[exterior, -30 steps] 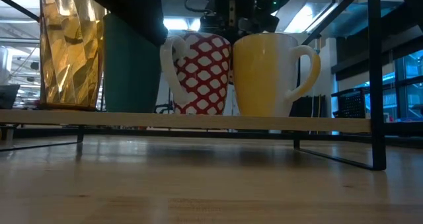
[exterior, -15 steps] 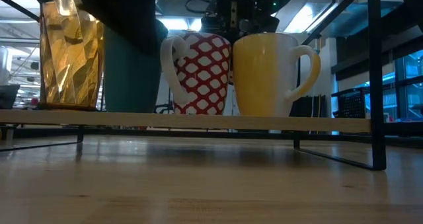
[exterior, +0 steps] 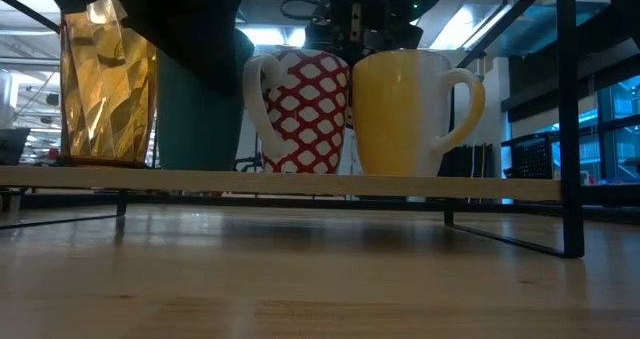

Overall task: Stack small to large cups/mugs on shelf
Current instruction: Adjust the red mug on the shelf

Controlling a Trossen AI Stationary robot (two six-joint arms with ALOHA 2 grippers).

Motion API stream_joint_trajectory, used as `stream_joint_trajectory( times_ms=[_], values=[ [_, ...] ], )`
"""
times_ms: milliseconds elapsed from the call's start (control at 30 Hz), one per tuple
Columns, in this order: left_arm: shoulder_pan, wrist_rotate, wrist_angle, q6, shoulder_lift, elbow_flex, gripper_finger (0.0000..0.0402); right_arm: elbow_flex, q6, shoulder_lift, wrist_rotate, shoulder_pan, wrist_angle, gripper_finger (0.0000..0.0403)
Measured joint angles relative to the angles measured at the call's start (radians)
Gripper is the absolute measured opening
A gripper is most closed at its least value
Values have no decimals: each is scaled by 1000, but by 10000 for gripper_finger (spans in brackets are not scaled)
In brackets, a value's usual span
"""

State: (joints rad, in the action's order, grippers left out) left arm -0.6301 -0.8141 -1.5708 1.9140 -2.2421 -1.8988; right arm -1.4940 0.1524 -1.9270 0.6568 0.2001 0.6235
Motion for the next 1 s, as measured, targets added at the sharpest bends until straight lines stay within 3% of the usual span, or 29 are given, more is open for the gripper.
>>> stream_joint_trajectory(
  times_ms=[367,1000],
  values=[
    [23,-66,4,-6,0,0,0,0,-7,0,-1,0,-1,3],
    [8,-69,75,-6,0,0,0,0,-21,0,-4,-24,-5,3]
  ],
)
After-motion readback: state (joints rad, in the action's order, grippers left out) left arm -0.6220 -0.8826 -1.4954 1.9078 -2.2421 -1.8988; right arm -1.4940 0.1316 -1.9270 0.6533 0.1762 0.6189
